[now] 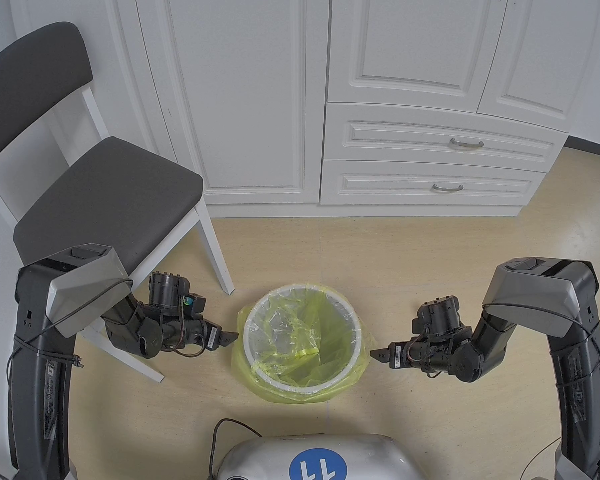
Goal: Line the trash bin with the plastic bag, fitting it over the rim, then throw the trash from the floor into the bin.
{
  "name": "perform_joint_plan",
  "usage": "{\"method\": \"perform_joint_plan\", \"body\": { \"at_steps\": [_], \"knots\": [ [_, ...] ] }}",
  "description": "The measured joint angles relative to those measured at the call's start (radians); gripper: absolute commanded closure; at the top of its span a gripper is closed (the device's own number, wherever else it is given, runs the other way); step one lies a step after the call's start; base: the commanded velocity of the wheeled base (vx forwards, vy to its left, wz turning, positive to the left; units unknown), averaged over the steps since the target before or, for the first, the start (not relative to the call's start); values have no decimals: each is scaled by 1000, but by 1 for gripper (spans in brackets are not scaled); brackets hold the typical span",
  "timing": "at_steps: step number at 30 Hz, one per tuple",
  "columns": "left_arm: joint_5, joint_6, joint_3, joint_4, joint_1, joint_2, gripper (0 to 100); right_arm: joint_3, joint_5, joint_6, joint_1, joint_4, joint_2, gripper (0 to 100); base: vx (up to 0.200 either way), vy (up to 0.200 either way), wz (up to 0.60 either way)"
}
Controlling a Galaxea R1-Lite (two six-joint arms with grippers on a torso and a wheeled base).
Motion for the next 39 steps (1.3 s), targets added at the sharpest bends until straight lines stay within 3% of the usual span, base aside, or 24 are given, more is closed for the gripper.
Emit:
{"method": "perform_joint_plan", "body": {
  "at_steps": [10,14,26,32,39],
  "knots": [
    [-93,101,11,13,-10,-1,0,-35,-23,5,-11,10,6,0,0,0,0],
    [-124,133,-51,109,-10,23,0,-49,-28,10,-27,30,8,0,0,0,0],
    [-154,290,-429,582,33,90,0,-86,-32,33,-47,99,8,0,0,0,0],
    [-160,367,-600,657,49,165,0,-92,-33,37,-50,110,8,0,0,0,0],
    [-165,372,-694,665,57,253,0,-102,-32,46,-50,112,8,0,0,0,0]
  ]
}}
